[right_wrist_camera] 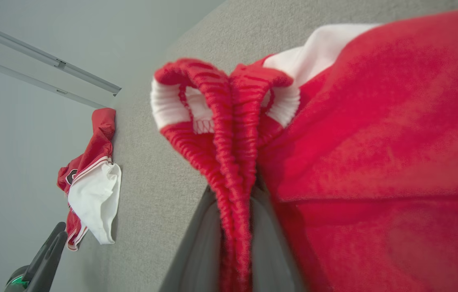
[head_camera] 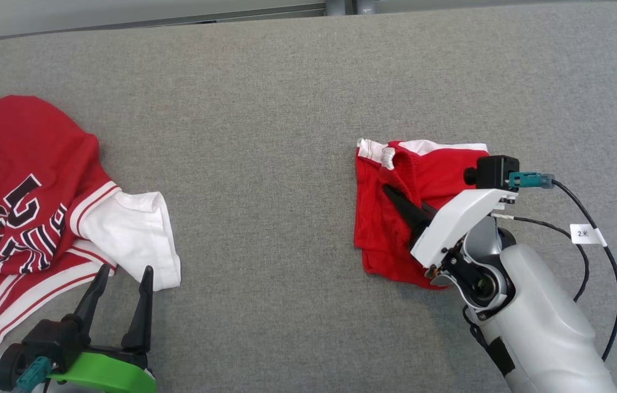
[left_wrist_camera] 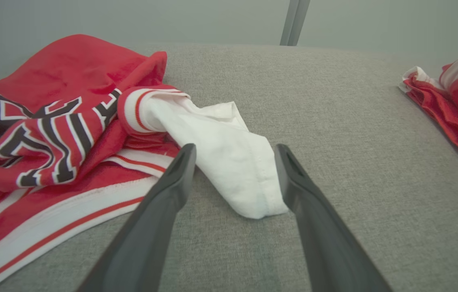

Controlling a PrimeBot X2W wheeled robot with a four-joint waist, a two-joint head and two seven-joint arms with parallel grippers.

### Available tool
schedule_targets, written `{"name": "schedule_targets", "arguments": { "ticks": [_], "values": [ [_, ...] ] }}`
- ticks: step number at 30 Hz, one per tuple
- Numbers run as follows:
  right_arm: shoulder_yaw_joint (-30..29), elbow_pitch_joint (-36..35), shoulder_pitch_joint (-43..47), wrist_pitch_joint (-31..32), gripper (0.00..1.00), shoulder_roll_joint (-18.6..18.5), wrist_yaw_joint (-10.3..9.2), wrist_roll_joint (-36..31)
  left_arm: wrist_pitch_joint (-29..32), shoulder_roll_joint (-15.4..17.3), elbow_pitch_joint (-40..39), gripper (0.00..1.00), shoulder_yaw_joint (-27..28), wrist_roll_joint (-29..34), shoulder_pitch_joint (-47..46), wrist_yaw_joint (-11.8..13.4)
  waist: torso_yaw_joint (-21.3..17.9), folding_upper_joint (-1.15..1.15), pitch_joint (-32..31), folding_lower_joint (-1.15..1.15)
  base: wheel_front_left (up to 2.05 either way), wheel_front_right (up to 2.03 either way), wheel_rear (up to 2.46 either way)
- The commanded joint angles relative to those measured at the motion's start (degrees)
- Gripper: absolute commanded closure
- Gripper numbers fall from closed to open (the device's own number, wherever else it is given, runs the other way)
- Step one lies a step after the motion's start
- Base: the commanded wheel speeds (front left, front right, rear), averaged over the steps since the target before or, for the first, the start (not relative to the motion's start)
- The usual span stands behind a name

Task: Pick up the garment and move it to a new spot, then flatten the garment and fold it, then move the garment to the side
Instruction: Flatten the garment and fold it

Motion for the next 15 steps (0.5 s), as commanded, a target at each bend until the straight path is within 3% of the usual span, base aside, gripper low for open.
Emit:
{"name": "schedule_targets", "arguments": {
  "ticks": [1,2,3,9,15],
  "values": [
    [1.5,1.2,-1.9,-2.0,0.63,-0.1,0.04,1.1,0.0,0.6,0.0,0.0,-0.2,-0.3,-0.2,-0.1,-0.1,0.13,-0.2,0.0,0.0,0.0,0.0],
    [2.4,1.6,-2.4,-2.7,0.09,-0.1,0.04,1.9,0.0,0.7,0.0,0.0,-0.3,-0.4,-0.1,-0.1,-0.2,0.13,-0.2,0.0,0.0,0.0,0.0],
    [3.2,2.0,-2.7,-3.3,0.0,-0.1,0.04,2.9,0.0,0.7,0.1,0.0,-0.5,-0.5,0.0,-0.1,-0.2,0.13,-0.3,0.0,0.0,0.0,0.0],
    [6.1,1.4,-3.6,-7.4,0.0,-0.2,0.04,6.7,0.0,0.9,0.6,0.0,-0.9,-0.7,0.6,-0.1,-0.3,0.13,-0.7,0.0,0.0,0.0,0.0],
    [3.6,-3.7,-0.8,-9.5,0.0,-0.2,0.03,7.8,0.0,-0.2,0.1,0.0,0.2,-0.6,1.6,-0.1,-0.4,0.13,-0.8,0.0,0.0,0.0,0.0]
  ]
}}
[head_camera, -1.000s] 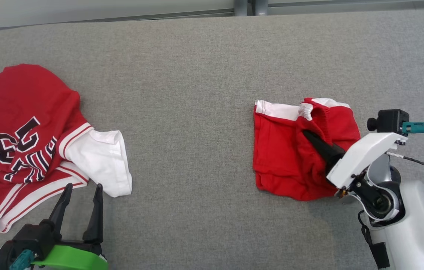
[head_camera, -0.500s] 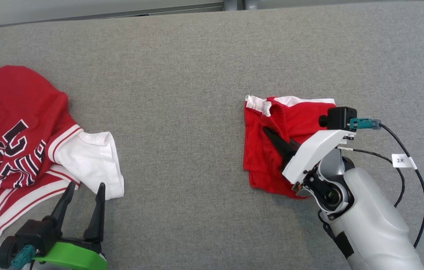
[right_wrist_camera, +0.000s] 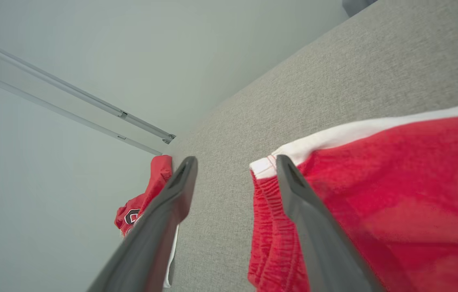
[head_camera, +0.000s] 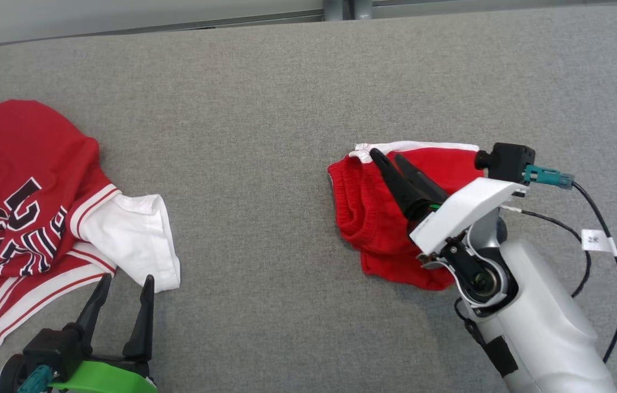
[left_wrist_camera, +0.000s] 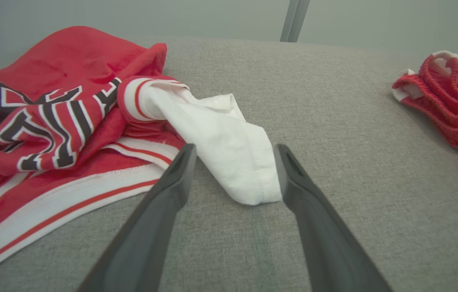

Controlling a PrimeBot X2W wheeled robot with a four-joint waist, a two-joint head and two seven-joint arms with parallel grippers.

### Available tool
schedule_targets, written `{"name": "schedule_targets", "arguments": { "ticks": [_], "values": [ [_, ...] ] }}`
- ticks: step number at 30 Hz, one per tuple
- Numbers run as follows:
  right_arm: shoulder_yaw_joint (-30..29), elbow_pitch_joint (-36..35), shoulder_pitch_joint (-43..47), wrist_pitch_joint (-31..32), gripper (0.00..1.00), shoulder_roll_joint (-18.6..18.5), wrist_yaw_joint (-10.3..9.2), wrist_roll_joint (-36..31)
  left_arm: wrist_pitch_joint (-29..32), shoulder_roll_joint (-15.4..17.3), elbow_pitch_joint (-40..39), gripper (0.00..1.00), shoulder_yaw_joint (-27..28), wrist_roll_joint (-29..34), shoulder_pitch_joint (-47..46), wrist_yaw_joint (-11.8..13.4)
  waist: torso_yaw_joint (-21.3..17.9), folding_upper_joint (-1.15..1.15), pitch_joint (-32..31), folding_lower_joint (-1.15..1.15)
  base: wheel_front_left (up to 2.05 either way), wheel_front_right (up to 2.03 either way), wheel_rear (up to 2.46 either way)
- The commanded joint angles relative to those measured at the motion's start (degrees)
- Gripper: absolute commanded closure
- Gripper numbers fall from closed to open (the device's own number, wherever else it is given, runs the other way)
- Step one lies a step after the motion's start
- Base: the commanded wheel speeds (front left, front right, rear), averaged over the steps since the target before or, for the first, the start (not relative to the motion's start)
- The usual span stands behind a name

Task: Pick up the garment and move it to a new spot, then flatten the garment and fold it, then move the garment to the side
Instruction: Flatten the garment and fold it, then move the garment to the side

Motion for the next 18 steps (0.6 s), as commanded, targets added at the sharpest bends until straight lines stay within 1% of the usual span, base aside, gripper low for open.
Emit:
{"name": "schedule_targets", "arguments": {
  "ticks": [1,2,6,10,13,18],
  "values": [
    [-1.7,-1.4,2.0,0.8,0.0,-0.3,0.02,-1.7,0.0,-0.2,-0.5,0.0,0.5,0.0,0.5,-0.1,-0.1,0.13,0.3,0.0,0.0,0.0,0.0],
    [-5.1,-4.1,3.8,2.5,0.0,-0.3,0.03,-5.1,0.0,-0.7,-1.0,0.0,0.7,0.3,0.9,-0.1,-0.2,0.13,0.8,0.0,0.0,0.0,0.0],
    [-14.0,-9.3,8.0,7.5,0.0,-1.2,0.02,-11.0,0.0,-1.1,-1.9,0.0,0.9,0.6,0.6,-0.1,-0.2,0.13,2.1,0.0,0.0,0.0,0.0],
    [-21.7,-12.8,11.0,13.2,0.0,-1.2,0.03,-15.5,0.0,-1.3,-2.6,0.0,0.7,0.7,-0.6,-0.1,0.2,0.13,3.2,0.0,0.0,0.0,0.0],
    [-25.3,-13.7,11.7,17.1,0.0,-0.9,0.02,-17.2,0.0,-1.4,-2.7,0.0,0.5,0.8,-1.3,-0.1,0.4,0.13,3.7,0.0,0.0,0.0,0.0],
    [-28.0,-11.3,10.7,22.7,0.0,-0.4,0.02,-16.7,0.0,-1.9,-2.1,0.0,-0.1,1.0,-2.1,-0.1,1.3,0.13,4.0,0.0,0.0,0.0,0.0]
  ]
}}
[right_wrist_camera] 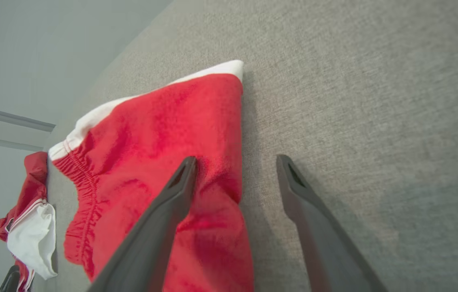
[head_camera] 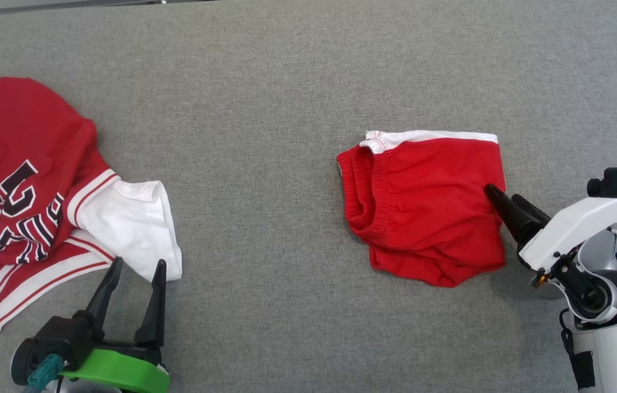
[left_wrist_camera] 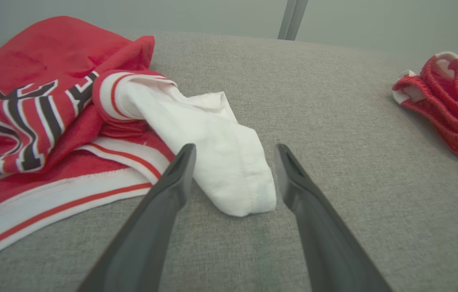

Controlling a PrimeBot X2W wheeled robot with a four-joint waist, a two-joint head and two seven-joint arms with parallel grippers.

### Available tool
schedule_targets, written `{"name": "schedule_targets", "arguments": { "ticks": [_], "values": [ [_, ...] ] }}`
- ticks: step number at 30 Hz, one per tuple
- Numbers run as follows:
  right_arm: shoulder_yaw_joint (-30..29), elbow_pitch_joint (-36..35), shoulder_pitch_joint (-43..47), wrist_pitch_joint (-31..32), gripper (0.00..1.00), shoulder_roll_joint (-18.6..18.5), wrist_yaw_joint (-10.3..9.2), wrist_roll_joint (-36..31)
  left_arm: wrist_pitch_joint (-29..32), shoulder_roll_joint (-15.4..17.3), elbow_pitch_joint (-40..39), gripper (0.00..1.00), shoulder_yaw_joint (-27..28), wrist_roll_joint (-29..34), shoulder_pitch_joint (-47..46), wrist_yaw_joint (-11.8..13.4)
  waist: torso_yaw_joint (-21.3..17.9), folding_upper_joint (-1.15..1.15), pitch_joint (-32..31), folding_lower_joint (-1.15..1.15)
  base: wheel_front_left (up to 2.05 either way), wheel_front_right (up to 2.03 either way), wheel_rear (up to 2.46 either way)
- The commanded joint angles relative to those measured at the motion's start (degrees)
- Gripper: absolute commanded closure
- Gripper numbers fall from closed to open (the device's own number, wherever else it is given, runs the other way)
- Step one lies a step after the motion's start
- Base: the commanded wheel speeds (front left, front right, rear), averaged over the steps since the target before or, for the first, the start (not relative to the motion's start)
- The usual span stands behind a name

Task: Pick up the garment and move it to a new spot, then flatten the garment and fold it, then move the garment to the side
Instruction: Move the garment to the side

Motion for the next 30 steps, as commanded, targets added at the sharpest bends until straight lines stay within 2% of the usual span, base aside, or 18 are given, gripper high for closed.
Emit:
{"name": "schedule_targets", "arguments": {
  "ticks": [1,6,7,8,9,12,15,20,22,23,30],
  "values": [
    [-0.4,1.0,-0.7,1.5,0.0,-0.1,0.03,0.4,0.0,-0.2,0.1,0.0,0.0,0.4,-1.1,-0.1,0.6,0.13,0.1,0.0,0.0,0.0,0.0],
    [0.5,3.9,-2.1,4.0,0.0,0.1,0.03,3.6,0.0,-0.6,0.7,0.0,-0.1,0.3,-1.3,-0.1,1.7,0.13,-0.1,0.0,0.0,0.0,0.0],
    [0.9,4.0,-2.7,3.5,0.44,0.1,0.03,3.8,0.0,-0.7,0.8,0.0,-0.1,0.3,-1.3,-0.1,1.8,0.13,-0.1,0.0,0.0,0.0,0.0],
    [1.4,4.0,-3.2,3.0,0.94,0.1,0.04,3.9,0.0,-0.8,0.9,0.0,-0.2,0.2,-1.5,-0.1,2.1,0.13,-0.3,0.0,0.0,0.0,0.0],
    [2.2,3.5,-3.6,2.8,1.0,0.1,0.04,4.3,0.0,-1.0,0.9,0.0,-0.1,0.2,-1.5,-0.1,2.3,0.13,-0.5,0.0,0.0,0.0,0.0],
    [6.5,-0.9,-4.1,3.5,1.0,0.0,0.04,5.0,0.0,-1.4,0.7,0.0,0.1,0.0,-1.3,-0.1,2.8,0.13,-1.3,0.0,0.0,0.0,0.0],
    [10.4,-5.6,-3.4,5.2,1.0,-1.8,0.03,6.0,0.0,-1.8,0.5,0.0,0.5,-0.1,-0.9,-0.1,2.7,0.13,-1.6,0.0,0.0,0.0,0.0],
    [12.8,-9.2,-2.7,7.8,1.0,-4.7,0.03,7.0,0.0,-2.0,-0.2,0.0,0.8,0.2,0.1,-0.1,1.0,0.13,-1.5,0.0,0.0,0.0,0.0],
    [12.3,-9.1,-2.5,8.1,1.0,-5.6,0.04,6.8,0.0,-1.8,-1.0,0.0,1.1,0.5,0.3,-0.1,-0.7,0.13,-1.4,0.0,0.0,0.0,0.0],
    [11.6,-8.2,-2.4,7.8,1.0,-6.0,0.04,6.8,0.0,-1.4,-1.9,0.0,1.9,0.7,0.8,-0.1,-3.1,0.13,-1.4,0.0,0.0,0.0,0.0],
    [7.8,-1.6,-2.3,4.5,1.0,-7.0,0.03,5.2,0.0,0.7,-5.6,0.0,4.3,2.4,1.3,0.0,-12.8,0.13,-0.2,0.0,0.0,0.0,0.0]
  ]
}}
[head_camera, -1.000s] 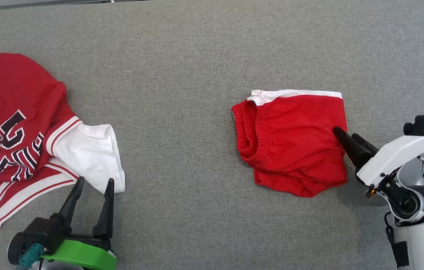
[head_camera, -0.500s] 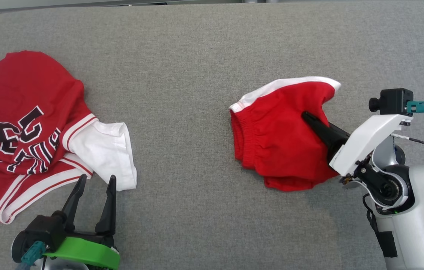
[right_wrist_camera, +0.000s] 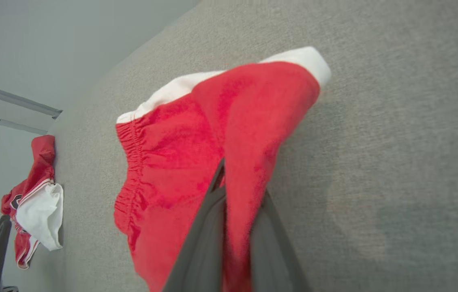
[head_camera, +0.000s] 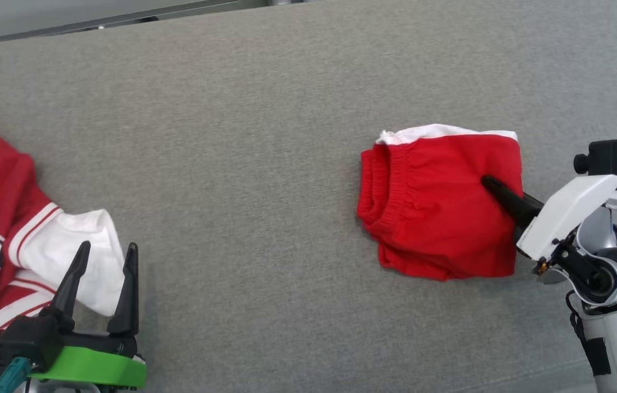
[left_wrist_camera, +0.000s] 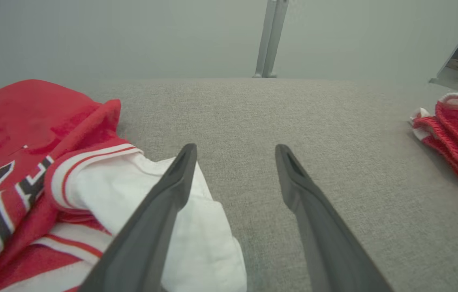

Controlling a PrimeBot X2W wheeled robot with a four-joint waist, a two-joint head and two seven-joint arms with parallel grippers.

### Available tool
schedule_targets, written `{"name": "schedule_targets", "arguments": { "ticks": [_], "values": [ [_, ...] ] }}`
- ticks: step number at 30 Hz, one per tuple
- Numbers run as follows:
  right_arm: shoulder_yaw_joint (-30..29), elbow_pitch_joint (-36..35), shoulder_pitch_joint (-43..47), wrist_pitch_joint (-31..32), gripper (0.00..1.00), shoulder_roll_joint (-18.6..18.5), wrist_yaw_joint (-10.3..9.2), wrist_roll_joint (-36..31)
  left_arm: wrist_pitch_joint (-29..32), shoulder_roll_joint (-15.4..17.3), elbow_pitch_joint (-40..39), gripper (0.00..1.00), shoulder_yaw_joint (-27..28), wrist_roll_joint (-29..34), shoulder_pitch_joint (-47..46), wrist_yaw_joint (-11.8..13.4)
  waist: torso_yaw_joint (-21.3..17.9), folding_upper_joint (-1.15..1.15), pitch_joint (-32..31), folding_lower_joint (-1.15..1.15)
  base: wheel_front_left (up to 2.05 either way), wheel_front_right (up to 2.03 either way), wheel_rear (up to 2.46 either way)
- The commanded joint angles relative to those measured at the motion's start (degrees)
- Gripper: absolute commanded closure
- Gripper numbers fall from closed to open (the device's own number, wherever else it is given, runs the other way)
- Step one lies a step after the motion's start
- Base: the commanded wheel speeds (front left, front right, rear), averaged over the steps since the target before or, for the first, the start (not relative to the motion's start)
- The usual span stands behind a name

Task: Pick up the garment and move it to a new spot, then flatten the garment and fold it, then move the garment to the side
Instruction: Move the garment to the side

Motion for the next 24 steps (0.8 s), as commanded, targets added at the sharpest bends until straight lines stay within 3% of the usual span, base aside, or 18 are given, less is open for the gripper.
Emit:
{"name": "schedule_targets", "arguments": {
  "ticks": [1,6,12,17,24],
  "values": [
    [-0.6,0.9,0.3,-0.8,1.0,-0.4,0.02,-0.3,0.0,0.7,-0.6,0.0,0.3,0.3,0.4,0.1,-6.8,0.13,1.2,0.0,0.0,0.0,0.0],
    [-3.0,6.9,-0.8,-4.1,1.0,-1.8,0.02,-2.8,0.3,1.7,-2.7,0.0,0.0,0.8,-0.1,0.2,-9.7,0.13,2.6,0.0,0.0,0.0,0.0],
    [-3.1,11.9,-5.4,-6.5,1.0,-5.6,0.02,-7.5,1.0,1.8,-3.7,0.0,-1.6,0.8,-2.1,0.1,-8.0,0.13,4.7,0.0,0.0,0.0,0.0],
    [1.1,13.2,-11.3,-6.2,1.0,-12.2,0.02,-14.2,0.9,1.4,-3.1,0.0,-1.7,0.2,-3.1,0.4,-5.1,0.13,7.0,0.0,0.0,0.0,0.0],
    [9.9,14.9,-18.3,-3.8,1.0,-25.0,0.0,-20.5,0.4,1.1,-2.1,0.0,-1.6,-0.3,-4.5,0.3,-2.2,0.13,10.7,0.0,0.0,0.0,0.0]
  ]
}}
